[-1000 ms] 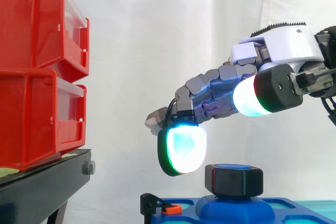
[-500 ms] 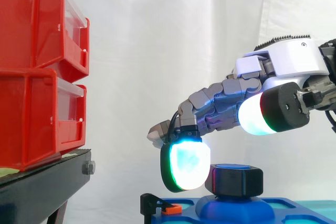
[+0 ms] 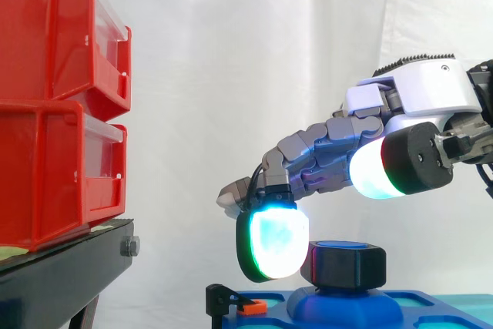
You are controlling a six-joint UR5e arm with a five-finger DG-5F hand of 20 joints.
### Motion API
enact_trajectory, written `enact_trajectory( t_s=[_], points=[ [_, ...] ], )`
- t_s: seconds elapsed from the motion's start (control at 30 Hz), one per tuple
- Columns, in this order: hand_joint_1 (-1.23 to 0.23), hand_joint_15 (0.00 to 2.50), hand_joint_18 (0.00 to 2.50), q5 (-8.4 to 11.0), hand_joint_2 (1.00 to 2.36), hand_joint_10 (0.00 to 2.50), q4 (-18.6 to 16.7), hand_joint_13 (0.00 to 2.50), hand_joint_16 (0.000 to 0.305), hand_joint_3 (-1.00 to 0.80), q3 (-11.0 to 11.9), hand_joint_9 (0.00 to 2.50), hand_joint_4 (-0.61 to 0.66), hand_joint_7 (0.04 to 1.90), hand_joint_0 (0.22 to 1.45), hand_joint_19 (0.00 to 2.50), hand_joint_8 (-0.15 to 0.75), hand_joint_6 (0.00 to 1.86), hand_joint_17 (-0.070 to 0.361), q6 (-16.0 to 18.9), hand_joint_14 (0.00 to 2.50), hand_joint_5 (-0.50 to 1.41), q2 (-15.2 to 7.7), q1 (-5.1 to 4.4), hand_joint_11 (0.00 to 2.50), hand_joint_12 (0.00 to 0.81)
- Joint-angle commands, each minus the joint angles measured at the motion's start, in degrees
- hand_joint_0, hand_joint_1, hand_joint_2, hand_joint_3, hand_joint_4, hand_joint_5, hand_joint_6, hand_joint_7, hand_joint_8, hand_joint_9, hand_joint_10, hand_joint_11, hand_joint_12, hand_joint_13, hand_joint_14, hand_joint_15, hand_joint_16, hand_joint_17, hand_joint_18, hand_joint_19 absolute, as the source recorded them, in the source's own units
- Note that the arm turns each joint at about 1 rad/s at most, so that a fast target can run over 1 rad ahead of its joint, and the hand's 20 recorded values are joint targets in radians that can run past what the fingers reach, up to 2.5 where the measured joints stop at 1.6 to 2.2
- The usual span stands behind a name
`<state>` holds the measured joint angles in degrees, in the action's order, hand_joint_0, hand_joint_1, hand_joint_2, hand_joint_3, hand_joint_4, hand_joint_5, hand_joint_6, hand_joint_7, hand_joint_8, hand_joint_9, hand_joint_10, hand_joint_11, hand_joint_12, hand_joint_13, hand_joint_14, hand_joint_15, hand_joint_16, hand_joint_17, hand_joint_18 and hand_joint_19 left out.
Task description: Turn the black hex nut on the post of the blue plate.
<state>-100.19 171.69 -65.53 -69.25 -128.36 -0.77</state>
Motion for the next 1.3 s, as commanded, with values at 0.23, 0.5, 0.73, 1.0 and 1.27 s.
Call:
enact_trajectory(
  t_s=[0.23,0.5,0.73,1.0,1.27],
  points=[
    [-0.32,0.04,0.0,-1.33,1.0,0.0,0.1,0.11,0.057,-0.5,0.0,0.12,0.2,1.11,0.47,0.08,0.235,0.5,0.129,-0.5,0.0,-0.21,0.0,0.77,0.04,0.365],
    [-0.32,0.04,0.0,-2.56,1.0,0.0,-0.3,0.11,0.057,-0.5,0.0,0.12,0.2,1.11,0.47,0.08,0.233,0.5,0.129,-0.9,0.0,-0.21,0.0,1.56,0.04,0.365],
    [-0.32,0.03,0.0,-4.14,1.0,0.0,-1.2,0.11,0.057,-0.5,0.0,0.12,0.2,1.11,0.47,0.08,0.232,0.5,0.129,-1.2,0.0,-0.21,0.0,2.53,0.03,0.365],
    [-0.32,0.03,0.0,-5.9,1.0,0.0,-1.6,0.11,0.057,-0.5,0.0,0.12,0.2,1.11,0.47,0.08,0.232,0.5,0.129,-1.5,0.0,-0.21,0.0,3.93,0.03,0.364],
    [-0.32,0.04,0.0,-7.39,1.0,0.0,-2.0,0.11,0.057,-0.5,0.0,0.12,0.2,1.11,0.47,0.09,0.232,0.5,0.129,-1.6,0.0,-0.21,0.0,4.81,0.03,0.364]
  ],
)
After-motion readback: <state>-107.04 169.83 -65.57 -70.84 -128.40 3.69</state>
